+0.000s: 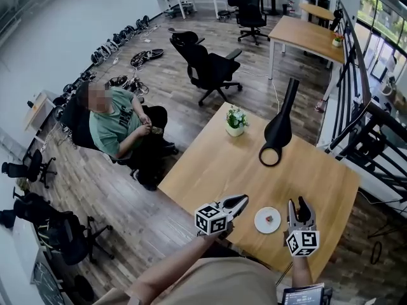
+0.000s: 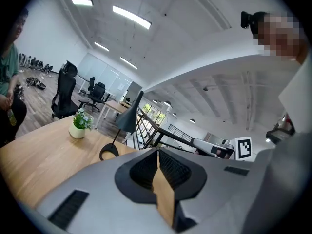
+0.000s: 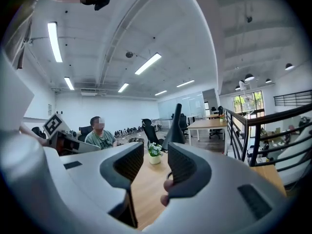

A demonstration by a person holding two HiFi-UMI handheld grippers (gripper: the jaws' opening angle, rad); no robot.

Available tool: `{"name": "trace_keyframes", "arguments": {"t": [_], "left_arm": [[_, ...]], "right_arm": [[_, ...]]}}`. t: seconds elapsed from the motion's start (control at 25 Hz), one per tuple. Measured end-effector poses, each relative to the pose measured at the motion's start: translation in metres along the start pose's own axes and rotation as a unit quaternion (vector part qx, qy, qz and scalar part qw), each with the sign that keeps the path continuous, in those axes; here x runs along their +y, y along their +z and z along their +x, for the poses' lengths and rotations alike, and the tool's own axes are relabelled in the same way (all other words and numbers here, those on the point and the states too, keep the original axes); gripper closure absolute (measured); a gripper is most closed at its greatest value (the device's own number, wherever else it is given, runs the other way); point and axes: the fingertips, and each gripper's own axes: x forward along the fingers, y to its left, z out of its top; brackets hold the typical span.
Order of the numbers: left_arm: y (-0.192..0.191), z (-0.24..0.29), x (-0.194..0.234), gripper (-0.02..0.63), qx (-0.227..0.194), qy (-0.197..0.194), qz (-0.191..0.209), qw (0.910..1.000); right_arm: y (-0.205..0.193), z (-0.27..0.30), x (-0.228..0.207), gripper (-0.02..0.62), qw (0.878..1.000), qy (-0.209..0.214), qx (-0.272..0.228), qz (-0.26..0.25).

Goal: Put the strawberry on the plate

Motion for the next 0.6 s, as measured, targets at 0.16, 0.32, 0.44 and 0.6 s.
{"name": "trace_keyframes", "arguments": {"t": [0.16, 0.32, 0.44, 0.6], "left_arm": [[0.033, -0.006, -0.009, 0.601, -0.028, -0.024, 0.004, 0.9993], [0.066, -0.017, -0.016, 0.601, -0.049, -0.051, 0.013, 0.9974], [0.09, -0.029, -0.014, 0.601, -0.061, -0.066, 0.026, 0.9957], [0.119, -0.052, -0.019, 0.601, -0.068, -0.086, 0.046, 0.993]], "right_arm": [[0.04, -0.01, 0.016, 0.435, 0.999, -0.001, -0.033, -0.011], [0.077, -0.017, 0.035, 0.434, 0.997, -0.013, -0.067, -0.029], [0.102, -0.015, 0.052, 0.434, 0.994, -0.024, -0.092, -0.051], [0.134, -0.022, 0.08, 0.436, 0.989, -0.044, -0.115, -0.08]]}}
